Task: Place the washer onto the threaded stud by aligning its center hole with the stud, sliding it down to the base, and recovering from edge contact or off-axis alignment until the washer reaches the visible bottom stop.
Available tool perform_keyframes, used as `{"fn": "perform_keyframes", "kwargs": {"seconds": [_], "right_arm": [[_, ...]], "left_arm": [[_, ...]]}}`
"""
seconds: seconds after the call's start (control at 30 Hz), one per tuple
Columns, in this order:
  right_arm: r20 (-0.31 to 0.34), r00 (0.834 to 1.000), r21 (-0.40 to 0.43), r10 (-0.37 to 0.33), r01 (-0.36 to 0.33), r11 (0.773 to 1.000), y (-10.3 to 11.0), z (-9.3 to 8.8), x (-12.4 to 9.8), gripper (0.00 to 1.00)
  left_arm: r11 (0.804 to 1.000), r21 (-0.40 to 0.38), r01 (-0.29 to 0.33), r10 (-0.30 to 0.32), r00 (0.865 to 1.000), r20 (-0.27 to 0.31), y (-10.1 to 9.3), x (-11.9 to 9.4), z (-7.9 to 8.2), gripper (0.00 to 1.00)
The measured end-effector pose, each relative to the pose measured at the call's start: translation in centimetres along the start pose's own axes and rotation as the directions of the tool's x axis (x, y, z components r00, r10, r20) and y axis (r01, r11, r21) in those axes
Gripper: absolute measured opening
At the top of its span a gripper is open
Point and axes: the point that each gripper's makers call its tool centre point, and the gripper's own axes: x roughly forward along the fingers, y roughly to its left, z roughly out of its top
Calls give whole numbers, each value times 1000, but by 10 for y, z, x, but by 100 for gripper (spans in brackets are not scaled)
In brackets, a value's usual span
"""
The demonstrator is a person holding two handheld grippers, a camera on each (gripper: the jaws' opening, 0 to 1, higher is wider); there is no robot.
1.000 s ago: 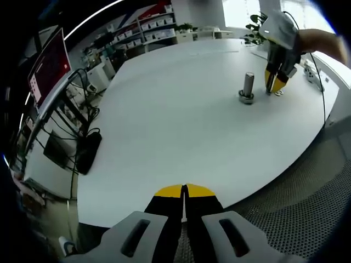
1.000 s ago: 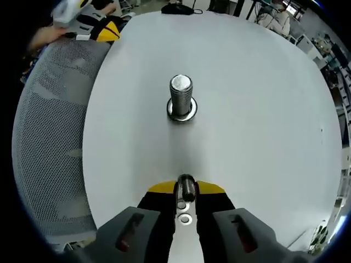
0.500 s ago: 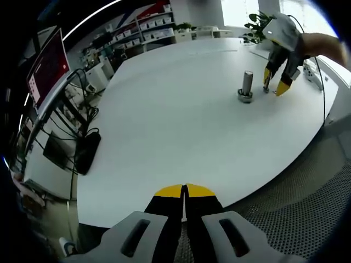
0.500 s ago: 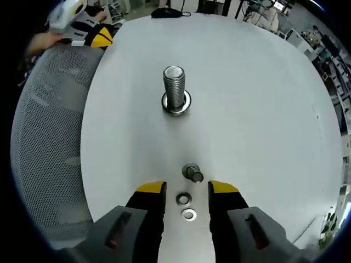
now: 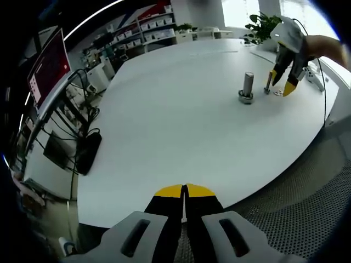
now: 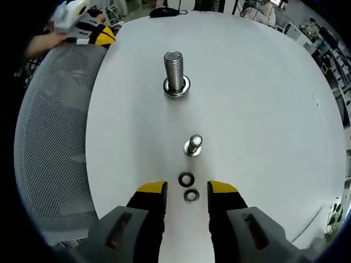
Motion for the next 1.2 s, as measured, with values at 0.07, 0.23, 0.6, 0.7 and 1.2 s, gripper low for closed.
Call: {"fn": "perform_keyframes", "kwargs": {"seconds": [0.07, 0.23, 0.6, 0.7, 1.2], "right_arm": [[-2, 1000, -3, 3, -3, 1000, 0, -1, 1, 31], [-22, 1000, -24, 10, -10, 1000, 4, -1, 4, 30], [-74, 997, -68, 21, -27, 997, 5, 0, 8, 29], [-88, 996, -70, 24, -30, 997, 4, 1, 8, 28], [-132, 991, -78, 12, -23, 997, 6, 1, 9, 29]], "left_arm": [[1000, 0, 1, -1, 1000, 1, 0, 0, 0, 0], [1000, -1, 1, -1, 1000, 4, 0, 0, 1, 0], [1000, -2, 0, 0, 1000, 7, 0, 0, 1, 0], [1000, -2, 0, 0, 1000, 6, 0, 0, 0, 0], [1000, 0, 0, 0, 1000, 0, 0, 0, -1, 0]]}}
